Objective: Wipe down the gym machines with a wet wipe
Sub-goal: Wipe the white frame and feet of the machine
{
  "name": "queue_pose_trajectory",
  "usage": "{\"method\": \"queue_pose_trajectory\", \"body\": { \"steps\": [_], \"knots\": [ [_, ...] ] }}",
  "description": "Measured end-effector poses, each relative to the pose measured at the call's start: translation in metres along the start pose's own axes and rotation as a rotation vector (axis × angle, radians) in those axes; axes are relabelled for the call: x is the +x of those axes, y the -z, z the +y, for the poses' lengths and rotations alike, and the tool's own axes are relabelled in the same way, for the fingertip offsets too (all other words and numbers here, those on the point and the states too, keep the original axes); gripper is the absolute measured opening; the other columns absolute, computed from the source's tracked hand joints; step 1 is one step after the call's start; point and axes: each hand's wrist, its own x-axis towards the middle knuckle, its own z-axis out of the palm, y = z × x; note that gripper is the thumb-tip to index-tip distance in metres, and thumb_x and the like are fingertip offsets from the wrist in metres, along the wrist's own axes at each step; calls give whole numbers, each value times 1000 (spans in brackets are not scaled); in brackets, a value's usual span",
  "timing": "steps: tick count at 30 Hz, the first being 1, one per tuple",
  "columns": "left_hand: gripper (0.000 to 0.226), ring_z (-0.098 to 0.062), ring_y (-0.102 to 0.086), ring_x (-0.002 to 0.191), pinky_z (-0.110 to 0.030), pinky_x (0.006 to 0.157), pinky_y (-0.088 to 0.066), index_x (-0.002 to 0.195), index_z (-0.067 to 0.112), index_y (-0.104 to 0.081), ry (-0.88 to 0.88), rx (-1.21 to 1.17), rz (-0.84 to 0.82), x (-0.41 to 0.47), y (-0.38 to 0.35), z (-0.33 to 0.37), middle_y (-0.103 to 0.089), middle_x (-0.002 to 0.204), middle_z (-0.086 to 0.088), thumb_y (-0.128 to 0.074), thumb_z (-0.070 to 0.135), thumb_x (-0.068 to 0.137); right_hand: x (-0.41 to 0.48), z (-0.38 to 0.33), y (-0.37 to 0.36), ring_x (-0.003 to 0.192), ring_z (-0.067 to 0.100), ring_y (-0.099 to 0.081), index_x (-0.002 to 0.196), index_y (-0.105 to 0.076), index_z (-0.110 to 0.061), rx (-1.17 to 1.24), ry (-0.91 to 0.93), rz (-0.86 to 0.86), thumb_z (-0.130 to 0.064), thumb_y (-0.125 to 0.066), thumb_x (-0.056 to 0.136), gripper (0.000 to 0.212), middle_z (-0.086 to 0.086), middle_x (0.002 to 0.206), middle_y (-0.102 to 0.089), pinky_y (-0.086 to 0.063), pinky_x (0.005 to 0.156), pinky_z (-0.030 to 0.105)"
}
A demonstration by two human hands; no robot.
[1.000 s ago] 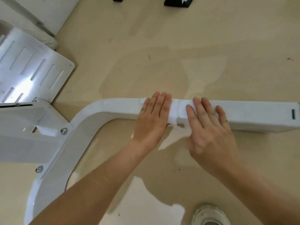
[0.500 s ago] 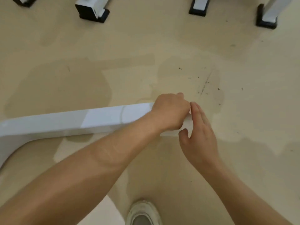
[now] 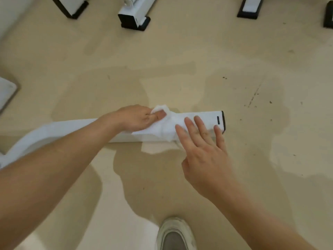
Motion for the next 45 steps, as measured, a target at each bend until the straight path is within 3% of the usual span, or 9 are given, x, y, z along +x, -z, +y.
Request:
{"method": "queue_pose_trajectory", "body": {
  "steps": [5,9,16,25,30,35,38,41,45],
  "knots": [
    [67,-31,-52,115,-35,92,-38,119,11,-59,361,39,95,-29,2,-103,-55,131,-15,-15,57,99,8,-27,-7,148,26,-15,141,-47,-14,-74,166,-4,-7,-51,77,65,11,156,-29,-17,114,59],
    [61,-35,-53,113,-36,89,-37,120,3,-59,550,37,268,-49,-4,-154,-56,129,-23,-16,44,103,14,-40,-9,147,27,-21,146,-41,-19,-34,172,-1,-10,-37,75,71,13,154,-34,-16,115,57],
    [62,-15,-53,121,-26,95,-40,140,40,-46,-128,-36,499,-42,-33,-93,-57,137,8,-36,17,83,27,-44,-22,143,39,-25,147,-38,-12,-42,242,28,-9,-43,74,74,19,154,-32,-18,114,55],
    [41,-36,-52,111,-42,87,-41,133,9,-47,712,-130,684,-107,-60,-263,-55,127,-20,-38,12,93,31,-47,-33,142,44,-25,141,-45,0,-21,172,-11,-12,-43,74,68,27,150,-33,-21,114,57],
    [73,-34,-4,147,-39,119,-8,152,4,-2,627,-152,690,-90,-91,-191,-2,158,-24,-43,17,93,30,-49,-32,144,37,-23,140,-46,-2,78,124,-11,-11,-44,74,67,22,152,-34,-17,116,49],
    [63,-39,-20,144,-49,117,-20,149,-4,-19,404,-145,864,-52,-116,-99,-25,153,-28,-34,18,91,22,-46,-13,138,27,-32,135,-51,-3,375,-25,143,0,-49,82,53,14,146,-44,-16,113,24],
    [58,-21,-8,149,-32,119,-13,152,11,-20,324,-270,846,-62,-111,-103,-12,160,-8,-37,7,97,9,-39,-2,127,25,-41,133,-53,-8,521,-155,244,0,-53,81,53,8,141,-47,-25,107,22],
    [53,-21,-12,148,-15,109,-11,150,10,-28,512,-530,1023,-72,-106,-120,-11,161,-9,-35,2,98,3,-32,3,112,15,-45,141,-44,-12,720,-381,301,1,-51,84,59,1,142,-40,-40,102,32],
    [50,-22,-5,149,-26,116,-10,150,8,-28,705,-689,1089,-46,-93,-96,-8,161,-11,-31,4,100,-2,-27,9,126,9,-36,148,-32,-15,757,-481,238,0,-54,83,70,-2,148,-30,-33,109,31]
  ]
}}
